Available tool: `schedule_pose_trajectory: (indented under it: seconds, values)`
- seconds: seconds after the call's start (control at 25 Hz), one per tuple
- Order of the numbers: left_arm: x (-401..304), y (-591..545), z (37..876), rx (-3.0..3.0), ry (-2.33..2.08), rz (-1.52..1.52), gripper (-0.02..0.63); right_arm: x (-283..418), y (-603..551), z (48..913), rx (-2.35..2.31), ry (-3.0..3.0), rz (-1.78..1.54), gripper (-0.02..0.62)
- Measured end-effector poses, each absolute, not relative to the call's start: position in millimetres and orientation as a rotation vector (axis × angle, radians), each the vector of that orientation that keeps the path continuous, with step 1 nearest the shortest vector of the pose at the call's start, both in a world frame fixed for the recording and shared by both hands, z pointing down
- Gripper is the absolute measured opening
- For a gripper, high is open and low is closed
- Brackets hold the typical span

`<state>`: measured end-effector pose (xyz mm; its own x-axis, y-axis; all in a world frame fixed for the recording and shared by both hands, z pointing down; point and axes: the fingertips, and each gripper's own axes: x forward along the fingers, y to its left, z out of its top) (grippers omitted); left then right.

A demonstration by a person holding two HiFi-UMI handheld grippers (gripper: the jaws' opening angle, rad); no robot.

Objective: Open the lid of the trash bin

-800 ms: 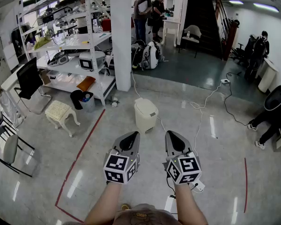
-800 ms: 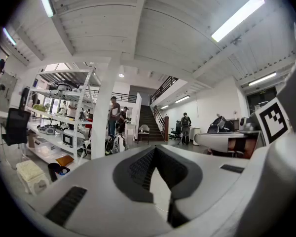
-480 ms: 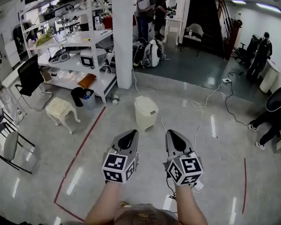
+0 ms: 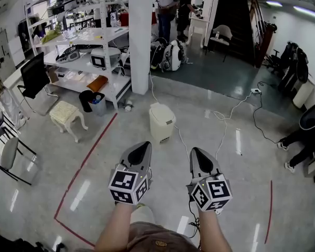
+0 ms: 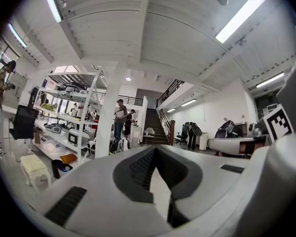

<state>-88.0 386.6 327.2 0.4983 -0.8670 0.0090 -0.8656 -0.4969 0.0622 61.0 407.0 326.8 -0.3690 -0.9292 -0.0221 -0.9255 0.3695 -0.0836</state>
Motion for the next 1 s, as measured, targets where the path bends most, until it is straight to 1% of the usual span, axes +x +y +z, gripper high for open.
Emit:
schedule_pose_trajectory:
  seconds: [0.6, 1.0]
  values:
    - [-66, 313, 338, 2.676, -1.498, -0.031, 0.003, 73, 336, 340, -1.717, 2.544, -0.112, 0.031]
    - [-73, 218, 327, 2.681, -1.502, -0.044, 0.003, 70, 246, 335, -1.721, 2.54, -0.11, 0.031]
